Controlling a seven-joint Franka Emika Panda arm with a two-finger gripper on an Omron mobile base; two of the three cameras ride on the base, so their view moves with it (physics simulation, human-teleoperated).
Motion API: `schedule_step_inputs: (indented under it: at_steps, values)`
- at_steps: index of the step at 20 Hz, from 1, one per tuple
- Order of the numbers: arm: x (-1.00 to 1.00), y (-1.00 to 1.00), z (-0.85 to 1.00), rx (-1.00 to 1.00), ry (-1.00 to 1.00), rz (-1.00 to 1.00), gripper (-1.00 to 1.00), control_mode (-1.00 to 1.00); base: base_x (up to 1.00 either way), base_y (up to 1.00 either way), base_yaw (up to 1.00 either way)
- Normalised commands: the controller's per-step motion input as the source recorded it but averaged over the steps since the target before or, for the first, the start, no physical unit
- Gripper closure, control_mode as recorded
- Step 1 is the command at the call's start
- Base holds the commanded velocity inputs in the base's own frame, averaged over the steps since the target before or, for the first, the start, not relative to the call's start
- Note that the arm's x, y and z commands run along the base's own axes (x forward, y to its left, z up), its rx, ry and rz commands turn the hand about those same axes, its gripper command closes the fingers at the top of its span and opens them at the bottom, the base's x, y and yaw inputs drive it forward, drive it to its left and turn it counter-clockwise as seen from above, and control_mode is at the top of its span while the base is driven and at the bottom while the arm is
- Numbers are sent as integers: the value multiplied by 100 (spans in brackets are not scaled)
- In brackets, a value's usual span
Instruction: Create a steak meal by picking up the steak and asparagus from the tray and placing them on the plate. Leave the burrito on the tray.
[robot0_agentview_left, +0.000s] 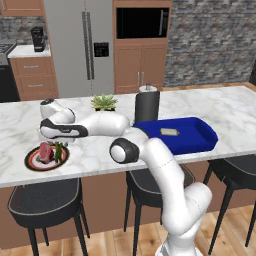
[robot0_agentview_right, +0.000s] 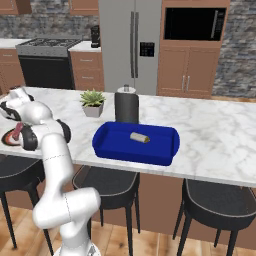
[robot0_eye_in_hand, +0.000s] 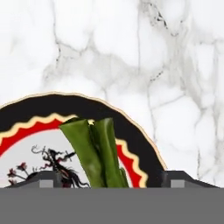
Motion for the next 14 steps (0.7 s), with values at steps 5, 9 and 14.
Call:
schedule_step_inputs:
  at_steps: [5, 9, 14]
  values:
    - [-38, -35, 0, 0, -17, -1, -100, -100, 0, 0, 0]
    - [-73, -73, 0, 0, -21, -2, -100, -100, 0, 0, 0]
    - [-85, -100, 14, 15, -27, 0, -100, -100, 0, 0, 0]
